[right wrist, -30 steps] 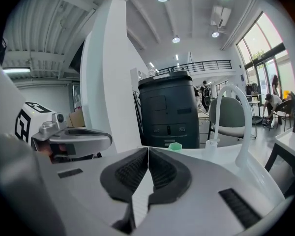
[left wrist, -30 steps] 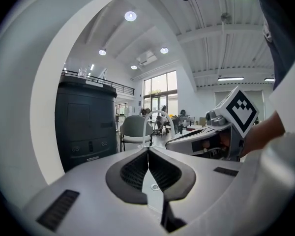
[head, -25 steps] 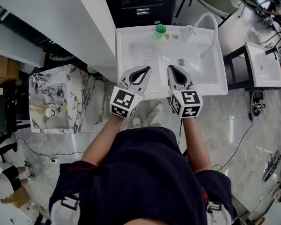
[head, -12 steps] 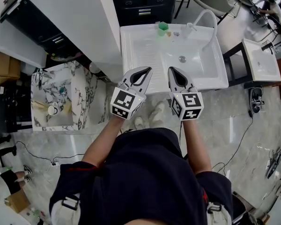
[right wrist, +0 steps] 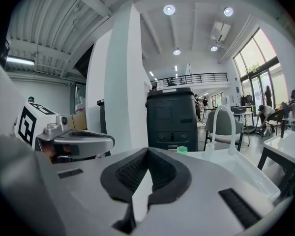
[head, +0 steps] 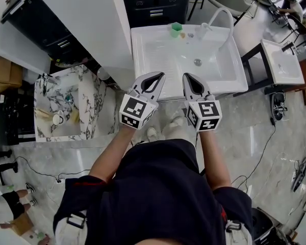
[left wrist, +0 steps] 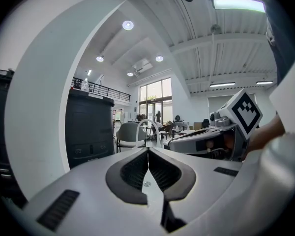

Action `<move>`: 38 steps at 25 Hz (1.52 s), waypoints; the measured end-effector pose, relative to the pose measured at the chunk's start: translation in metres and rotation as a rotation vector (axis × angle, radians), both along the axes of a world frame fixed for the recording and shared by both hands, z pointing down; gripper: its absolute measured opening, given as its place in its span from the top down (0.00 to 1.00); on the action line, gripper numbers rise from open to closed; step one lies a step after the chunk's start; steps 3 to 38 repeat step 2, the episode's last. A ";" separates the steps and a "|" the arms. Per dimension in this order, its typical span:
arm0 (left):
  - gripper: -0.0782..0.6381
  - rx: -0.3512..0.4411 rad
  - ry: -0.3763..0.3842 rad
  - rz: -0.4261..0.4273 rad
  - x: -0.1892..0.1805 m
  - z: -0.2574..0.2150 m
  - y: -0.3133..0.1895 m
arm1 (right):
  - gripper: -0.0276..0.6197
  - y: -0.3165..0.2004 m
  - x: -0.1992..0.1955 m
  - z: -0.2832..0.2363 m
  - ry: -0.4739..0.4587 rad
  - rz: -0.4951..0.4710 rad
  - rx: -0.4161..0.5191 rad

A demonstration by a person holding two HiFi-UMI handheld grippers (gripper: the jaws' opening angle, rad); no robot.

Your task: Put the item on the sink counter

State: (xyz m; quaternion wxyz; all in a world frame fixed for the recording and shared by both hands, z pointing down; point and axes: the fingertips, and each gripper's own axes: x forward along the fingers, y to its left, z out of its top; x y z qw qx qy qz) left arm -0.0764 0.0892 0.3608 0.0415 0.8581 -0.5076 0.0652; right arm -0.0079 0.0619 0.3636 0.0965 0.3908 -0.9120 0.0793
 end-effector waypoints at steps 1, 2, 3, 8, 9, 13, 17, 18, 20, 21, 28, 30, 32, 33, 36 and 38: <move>0.87 0.000 -0.001 0.002 0.001 0.001 0.002 | 0.91 0.002 0.001 0.000 0.000 0.001 0.000; 0.87 -0.001 -0.001 0.003 0.003 0.001 0.004 | 0.91 0.004 0.003 0.001 0.000 0.002 0.000; 0.87 -0.001 -0.001 0.003 0.003 0.001 0.004 | 0.91 0.004 0.003 0.001 0.000 0.002 0.000; 0.87 -0.001 -0.001 0.003 0.003 0.001 0.004 | 0.91 0.004 0.003 0.001 0.000 0.002 0.000; 0.87 -0.001 -0.001 0.003 0.003 0.001 0.004 | 0.91 0.004 0.003 0.001 0.000 0.002 0.000; 0.87 -0.001 -0.001 0.003 0.003 0.001 0.004 | 0.91 0.004 0.003 0.001 0.000 0.002 0.000; 0.87 -0.001 -0.001 0.003 0.003 0.001 0.004 | 0.91 0.004 0.003 0.001 0.000 0.002 0.000; 0.87 -0.001 -0.001 0.003 0.003 0.001 0.004 | 0.91 0.004 0.003 0.001 0.000 0.002 0.000; 0.87 -0.001 -0.001 0.003 0.003 0.001 0.004 | 0.91 0.004 0.003 0.001 0.000 0.002 0.000; 0.87 -0.001 -0.001 0.003 0.003 0.001 0.004 | 0.91 0.004 0.003 0.001 0.000 0.002 0.000; 0.87 -0.001 -0.001 0.003 0.003 0.001 0.004 | 0.91 0.004 0.003 0.001 0.000 0.002 0.000; 0.87 -0.001 -0.001 0.003 0.003 0.001 0.004 | 0.91 0.004 0.003 0.001 0.000 0.002 0.000; 0.87 -0.001 -0.001 0.003 0.003 0.001 0.004 | 0.91 0.004 0.003 0.001 0.000 0.002 0.000; 0.87 -0.001 -0.001 0.003 0.003 0.001 0.004 | 0.91 0.004 0.003 0.001 0.000 0.002 0.000; 0.87 -0.001 -0.001 0.003 0.003 0.001 0.004 | 0.91 0.004 0.003 0.001 0.000 0.002 0.000; 0.87 -0.001 -0.001 0.003 0.003 0.001 0.004 | 0.91 0.004 0.003 0.001 0.000 0.002 0.000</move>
